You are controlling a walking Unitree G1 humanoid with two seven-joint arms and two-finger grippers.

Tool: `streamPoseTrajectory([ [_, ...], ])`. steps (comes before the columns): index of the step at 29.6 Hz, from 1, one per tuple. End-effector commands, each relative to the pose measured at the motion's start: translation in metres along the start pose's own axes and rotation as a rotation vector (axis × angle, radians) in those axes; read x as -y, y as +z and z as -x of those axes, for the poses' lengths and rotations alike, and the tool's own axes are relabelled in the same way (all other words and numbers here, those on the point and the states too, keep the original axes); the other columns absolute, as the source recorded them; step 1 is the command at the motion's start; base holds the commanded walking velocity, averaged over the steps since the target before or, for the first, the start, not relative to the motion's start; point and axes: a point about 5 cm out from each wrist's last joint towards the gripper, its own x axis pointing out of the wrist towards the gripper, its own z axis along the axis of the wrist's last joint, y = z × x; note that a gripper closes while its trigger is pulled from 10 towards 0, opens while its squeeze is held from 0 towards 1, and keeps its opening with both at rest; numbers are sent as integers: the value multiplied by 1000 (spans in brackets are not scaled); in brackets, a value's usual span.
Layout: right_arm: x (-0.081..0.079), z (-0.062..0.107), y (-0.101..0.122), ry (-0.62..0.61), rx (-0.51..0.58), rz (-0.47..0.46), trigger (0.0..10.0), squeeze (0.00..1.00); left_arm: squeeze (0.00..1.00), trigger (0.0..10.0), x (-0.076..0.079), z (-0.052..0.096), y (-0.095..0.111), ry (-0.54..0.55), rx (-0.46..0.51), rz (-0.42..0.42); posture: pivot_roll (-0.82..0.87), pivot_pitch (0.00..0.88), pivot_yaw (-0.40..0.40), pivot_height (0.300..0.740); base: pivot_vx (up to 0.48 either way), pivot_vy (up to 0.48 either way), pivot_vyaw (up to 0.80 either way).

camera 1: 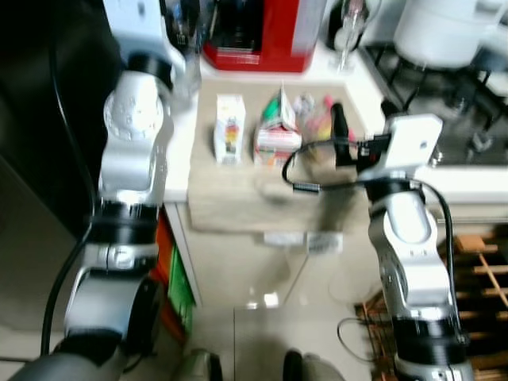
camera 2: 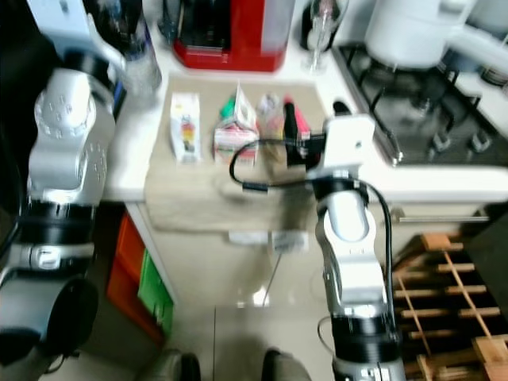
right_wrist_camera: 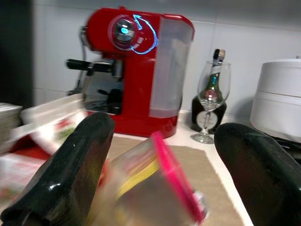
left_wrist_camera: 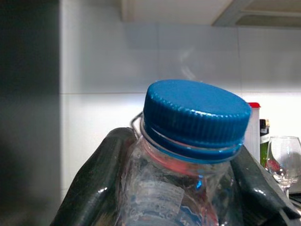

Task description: Restocking fridge

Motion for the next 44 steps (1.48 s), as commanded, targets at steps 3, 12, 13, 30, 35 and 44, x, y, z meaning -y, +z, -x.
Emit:
streamPoseTrajectory([
  [3,2,-1,1,-14,2,-19,10000,0,0,10000,2,-4,10,-7,40,-19,-69,0,-7,736,-365,0,0],
  [12,2,0,1,-20,9,-13,10000,0,0,10000,3,-3,10,-21,36,-8,-69,0,-7,736,-365,0,0],
  [13,2,0,1,-22,9,-13,10000,0,0,10000,3,-3,10,-22,37,-6,-69,0,-7,736,-368,0,0],
  [30,18,24,-46,-112,-196,-24,10000,0,0,10000,18,71,-64,-92,-301,74,-61,0,5,736,-173,0,0],
  [35,24,42,-76,-134,-324,-15,10000,0,0,10000,16,136,-111,-85,-558,120,-57,0,12,736,0,0,0],
  [44,29,64,-92,-119,-387,27,10000,0,0,10000,9,185,-122,70,-663,230,-66,0,4,736,0,-53,0],
])
